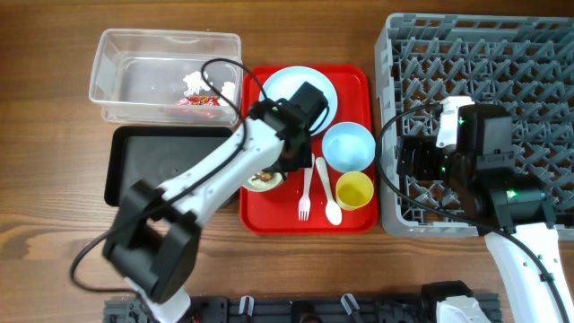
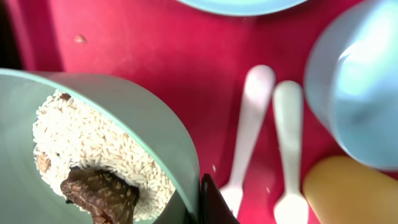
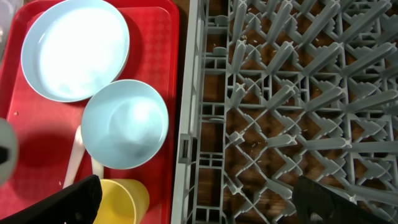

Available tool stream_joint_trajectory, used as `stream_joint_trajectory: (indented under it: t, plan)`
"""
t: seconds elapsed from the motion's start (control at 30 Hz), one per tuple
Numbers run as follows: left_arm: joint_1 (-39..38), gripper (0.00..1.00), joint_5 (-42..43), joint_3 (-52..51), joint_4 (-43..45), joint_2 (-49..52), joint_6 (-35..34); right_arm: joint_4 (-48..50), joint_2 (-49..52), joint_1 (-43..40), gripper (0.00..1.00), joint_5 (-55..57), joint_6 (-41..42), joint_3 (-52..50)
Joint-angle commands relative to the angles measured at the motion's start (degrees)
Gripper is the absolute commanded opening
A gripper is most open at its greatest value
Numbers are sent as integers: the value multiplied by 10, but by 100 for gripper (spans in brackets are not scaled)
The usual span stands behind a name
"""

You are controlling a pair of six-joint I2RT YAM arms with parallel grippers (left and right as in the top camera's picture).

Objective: Sort waste into correct bins and load items into the dishwasher rack
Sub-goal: 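Grasp the rim of the green rice bowl with the left gripper, then tip the green bowl over the black tray to dump the rice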

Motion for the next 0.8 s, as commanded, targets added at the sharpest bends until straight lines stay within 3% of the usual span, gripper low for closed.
stream_joint_trajectory:
  t: [0.0,0.17,0.27,0.5,0.77]
  plan:
    - [19,4,-16,-2,-20,-60,17,0,0,1,100,-8,8,13]
    - [86,4,15,-2,-35,-103,19,-2,0,1,100,-8,8,13]
    - [144,4,85,-2,-33,-114,76,-3,0,1,100,-8,8,13]
    - [293,4,291,-31,-28,-114,220,-4,0,1,100,-8,8,13]
    - [458,4,551,-148,31,-110,356,-5,0,1,100,-8,8,13]
